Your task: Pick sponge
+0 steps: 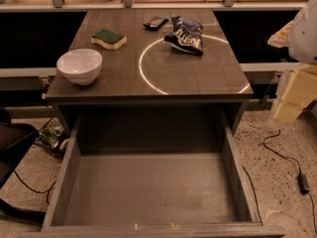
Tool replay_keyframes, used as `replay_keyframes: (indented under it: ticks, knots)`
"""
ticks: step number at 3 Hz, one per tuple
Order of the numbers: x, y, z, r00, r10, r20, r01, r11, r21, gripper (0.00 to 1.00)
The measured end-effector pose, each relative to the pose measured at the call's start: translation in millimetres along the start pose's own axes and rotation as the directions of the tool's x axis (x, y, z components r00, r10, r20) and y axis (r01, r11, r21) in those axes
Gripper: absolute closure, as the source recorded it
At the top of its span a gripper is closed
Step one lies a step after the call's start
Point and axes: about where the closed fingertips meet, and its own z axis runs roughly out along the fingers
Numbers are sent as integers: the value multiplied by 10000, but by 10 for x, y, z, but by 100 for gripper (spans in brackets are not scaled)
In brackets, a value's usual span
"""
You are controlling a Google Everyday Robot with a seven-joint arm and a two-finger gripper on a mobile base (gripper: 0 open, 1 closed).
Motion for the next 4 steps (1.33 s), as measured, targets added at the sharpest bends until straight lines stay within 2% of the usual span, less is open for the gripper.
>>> replay_keyframes:
  ticks: [1,2,3,4]
  knots:
    - [0,0,0,10000,0,1,0,10000,2,0]
    - [-42,-192,-51,9994,150,304,-164,9987,483,0]
    - [-154,-663,22,9857,379,1642,-587,9906,1237,0]
    - [-379,-1112,260,9193,747,3865,-1434,9779,1519,0]
